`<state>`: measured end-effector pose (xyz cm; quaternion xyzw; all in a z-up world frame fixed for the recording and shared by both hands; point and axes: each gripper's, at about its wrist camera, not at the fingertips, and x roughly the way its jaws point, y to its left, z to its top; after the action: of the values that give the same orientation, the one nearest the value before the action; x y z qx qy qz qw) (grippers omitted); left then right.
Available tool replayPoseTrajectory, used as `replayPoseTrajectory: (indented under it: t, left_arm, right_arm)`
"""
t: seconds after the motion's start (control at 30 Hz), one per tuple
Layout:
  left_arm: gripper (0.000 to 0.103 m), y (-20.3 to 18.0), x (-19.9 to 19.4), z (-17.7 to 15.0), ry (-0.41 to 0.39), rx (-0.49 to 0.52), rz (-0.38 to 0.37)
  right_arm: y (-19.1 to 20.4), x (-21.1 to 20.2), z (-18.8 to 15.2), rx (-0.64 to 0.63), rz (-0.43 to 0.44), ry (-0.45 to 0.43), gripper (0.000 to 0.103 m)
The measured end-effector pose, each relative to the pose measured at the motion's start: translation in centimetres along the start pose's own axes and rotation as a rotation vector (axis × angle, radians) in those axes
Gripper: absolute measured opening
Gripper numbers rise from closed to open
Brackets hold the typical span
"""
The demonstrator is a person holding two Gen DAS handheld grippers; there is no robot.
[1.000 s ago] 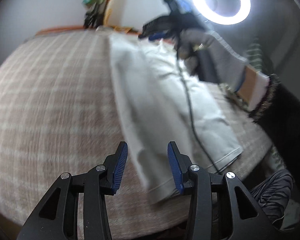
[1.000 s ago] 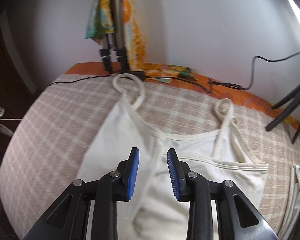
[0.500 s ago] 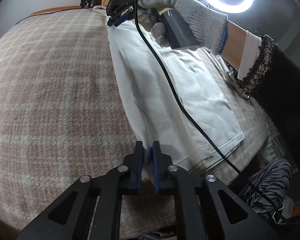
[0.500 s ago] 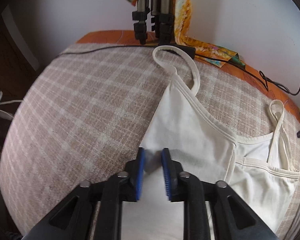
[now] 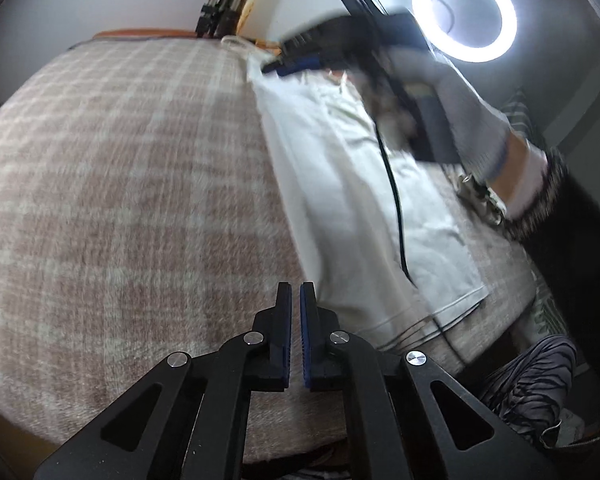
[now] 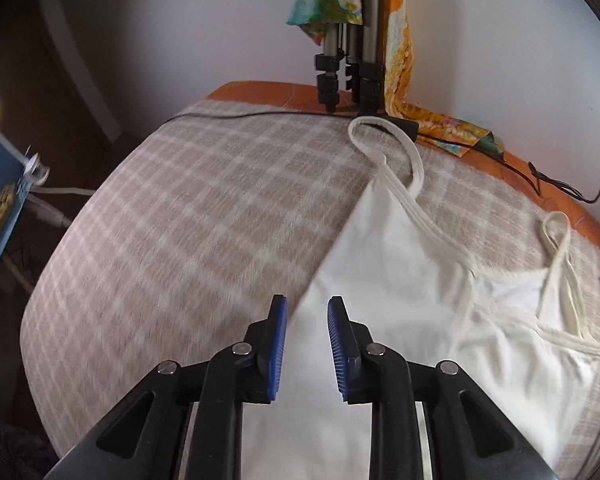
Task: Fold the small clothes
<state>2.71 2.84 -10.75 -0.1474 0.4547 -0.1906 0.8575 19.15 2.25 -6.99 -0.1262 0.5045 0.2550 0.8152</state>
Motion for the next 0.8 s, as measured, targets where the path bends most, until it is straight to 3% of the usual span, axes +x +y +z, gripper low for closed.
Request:
replayPoseTrajectory:
  t: [0.17,0.3,0.33,0.4,0.43,0.6,0.8]
  left_arm:
    - [0.003,-1.0,-0.5,0.3,-0.023,0.025,-0.019]
    - [0.009,-1.3,-0.6,0.3,-0.027,0.032,-0.015]
    - [0.012,-1.4,-0.5,0.3,-0.020,0.032,-0.012]
    - [0.035,-1.6,-0.3,0.4,-0.009,0.026,-0.007]
    - [0.038,-1.8,-0.1,0.3,-0.009,0.028,0.001]
    - [0.038,-3.8,0.4,0.0,-0.006,0.105,0.008]
    - [0.038,-8.5,1.4,-1.0,-0.022,0.299,-0.021]
  right_arm:
    - [-1.2,-2.6,-5.4,0.002,0.064,0.064,0.022]
    - [-1.6,-3.9,-10.5,0.026,0.119,0.088,0.023]
    - [-1.5,-4.1,-11.6,0.025,0.124,0.093,0.023]
    - [-1.4,-4.7,-13.7,0.036,0.141,0.094,0.023]
    - [-1.4,-5.2,-14.4,0.043,0.150,0.087,0.023]
    - [-1.4,-7.2,-16.8,0.059,0.140,0.064,0.024]
    - [-4.6,-12.4,-18.1,0.145,0.096,-0.073,0.040]
